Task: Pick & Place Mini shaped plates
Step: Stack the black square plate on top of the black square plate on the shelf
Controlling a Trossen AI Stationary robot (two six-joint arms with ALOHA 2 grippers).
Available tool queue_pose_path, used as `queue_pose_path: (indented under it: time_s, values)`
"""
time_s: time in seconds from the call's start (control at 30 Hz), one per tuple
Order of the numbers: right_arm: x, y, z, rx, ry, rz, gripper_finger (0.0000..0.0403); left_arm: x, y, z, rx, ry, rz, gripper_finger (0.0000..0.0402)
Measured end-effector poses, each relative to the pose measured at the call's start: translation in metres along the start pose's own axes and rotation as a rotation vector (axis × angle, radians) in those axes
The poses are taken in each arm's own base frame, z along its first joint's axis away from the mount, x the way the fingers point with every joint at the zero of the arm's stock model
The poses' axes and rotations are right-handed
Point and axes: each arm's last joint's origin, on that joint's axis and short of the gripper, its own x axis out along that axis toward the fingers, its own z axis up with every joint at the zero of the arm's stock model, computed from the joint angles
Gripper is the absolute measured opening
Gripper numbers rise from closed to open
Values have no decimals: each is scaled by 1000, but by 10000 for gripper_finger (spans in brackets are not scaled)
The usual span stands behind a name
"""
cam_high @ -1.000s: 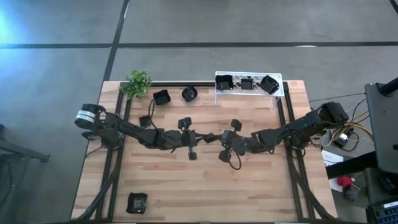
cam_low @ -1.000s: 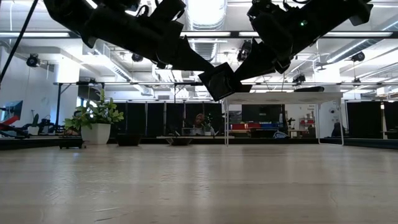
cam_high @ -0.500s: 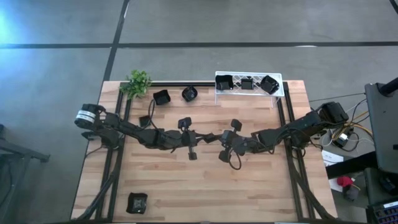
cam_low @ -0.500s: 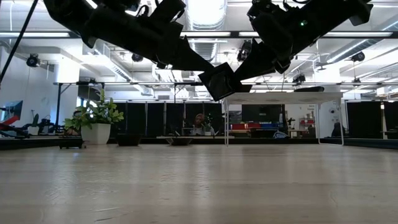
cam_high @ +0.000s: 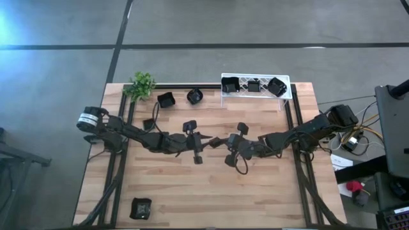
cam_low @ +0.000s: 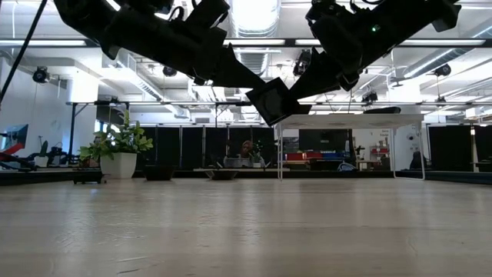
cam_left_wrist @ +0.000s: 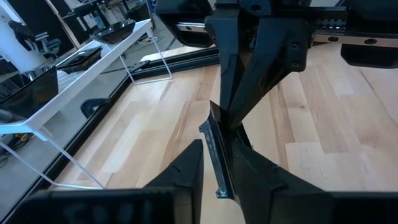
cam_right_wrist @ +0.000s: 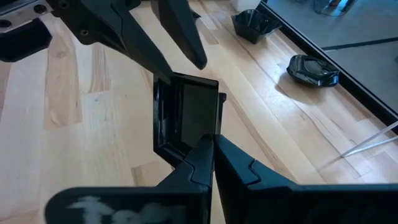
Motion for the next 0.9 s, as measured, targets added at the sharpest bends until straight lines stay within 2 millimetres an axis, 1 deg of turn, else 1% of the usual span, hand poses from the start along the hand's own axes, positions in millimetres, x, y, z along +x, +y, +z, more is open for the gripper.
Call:
queue_pose_path:
  time_s: [0.37, 0.53, 0.77, 0.9]
  values:
    - [0, 0, 0, 0, 0, -1, 8, 0, 0, 0, 0, 2, 11, 81]
    - [0, 0, 0, -2, 2, -3, 8, -3, 2, 4, -8, -10, 24, 81]
    - [0, 0, -1, -4, 5, -2, 8, -11, 3, 11, -9, -9, 15, 81]
    - [0, 0, -1, 18, 8, -3, 8, -20, 6, 16, 2, 9, 4, 81]
